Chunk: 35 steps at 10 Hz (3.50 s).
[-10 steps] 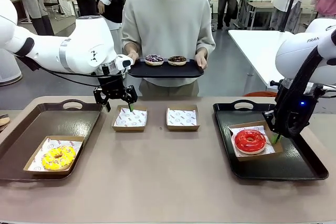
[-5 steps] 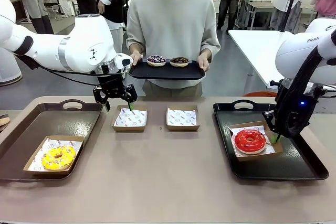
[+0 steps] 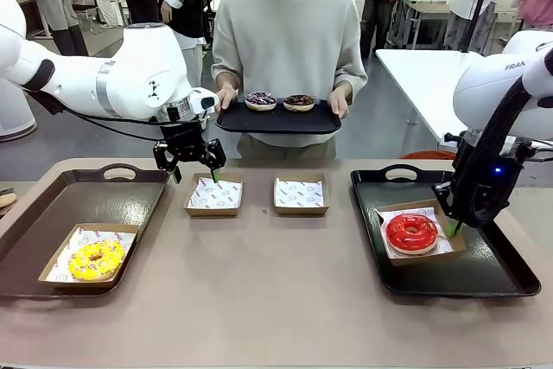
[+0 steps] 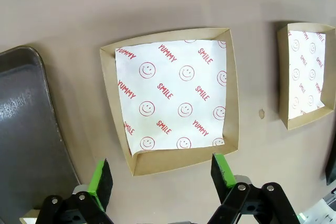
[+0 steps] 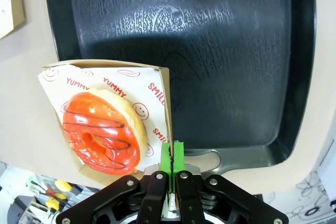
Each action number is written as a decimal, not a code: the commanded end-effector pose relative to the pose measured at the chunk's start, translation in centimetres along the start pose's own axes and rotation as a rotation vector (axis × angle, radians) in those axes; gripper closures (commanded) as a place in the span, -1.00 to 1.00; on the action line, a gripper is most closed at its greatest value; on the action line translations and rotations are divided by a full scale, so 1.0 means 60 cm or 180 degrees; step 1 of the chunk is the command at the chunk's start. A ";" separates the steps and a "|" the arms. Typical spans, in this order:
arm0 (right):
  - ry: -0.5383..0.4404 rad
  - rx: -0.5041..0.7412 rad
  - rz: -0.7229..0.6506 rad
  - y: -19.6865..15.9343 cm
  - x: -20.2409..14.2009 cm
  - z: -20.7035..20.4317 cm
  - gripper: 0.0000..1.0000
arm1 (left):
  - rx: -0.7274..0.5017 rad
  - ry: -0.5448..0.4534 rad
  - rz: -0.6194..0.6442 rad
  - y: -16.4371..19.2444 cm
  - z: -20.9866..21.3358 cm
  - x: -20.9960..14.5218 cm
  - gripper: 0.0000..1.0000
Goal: Individually package the donuts and arrange them on the tray.
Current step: Place the picked Paper togo box on the Handle tray while simultaneously picking up another Paper togo box from the table with the other hand.
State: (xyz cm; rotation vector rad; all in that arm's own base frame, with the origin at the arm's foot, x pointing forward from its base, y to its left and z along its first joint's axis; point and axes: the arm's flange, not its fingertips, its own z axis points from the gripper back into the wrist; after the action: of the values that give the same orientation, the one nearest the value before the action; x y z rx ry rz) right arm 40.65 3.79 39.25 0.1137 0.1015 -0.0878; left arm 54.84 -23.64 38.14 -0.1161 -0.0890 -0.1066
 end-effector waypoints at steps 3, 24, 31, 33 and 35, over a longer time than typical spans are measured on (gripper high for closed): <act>0.0069 -0.0171 0.0125 -0.025 -0.018 -0.031 0.97 | 0.0173 -0.0061 0.0041 0.006 0.000 0.010 -0.96; 0.0033 0.0069 0.0095 -0.076 -0.007 -0.075 -1.00 | 0.0299 0.0321 0.0448 0.030 -0.082 0.086 1.00; 0.0024 0.0189 0.0063 -0.080 -0.009 -0.074 -1.00 | 0.0298 0.0433 0.0443 0.030 -0.088 0.088 1.00; 0.0031 0.0212 0.0063 -0.081 -0.009 -0.073 -1.00 | 0.0297 0.0447 0.0455 0.030 -0.088 0.088 1.00; 0.0017 0.0228 0.0083 -0.081 -0.015 -0.070 -1.00 | 0.0297 0.0444 0.0455 0.030 -0.087 0.088 1.00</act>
State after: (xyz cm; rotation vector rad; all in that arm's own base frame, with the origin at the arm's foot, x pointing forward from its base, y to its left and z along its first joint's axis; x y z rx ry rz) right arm 39.61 -0.25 35.19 0.1423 0.1169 -0.0816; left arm 60.26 -22.67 33.21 -0.0201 0.0388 0.0093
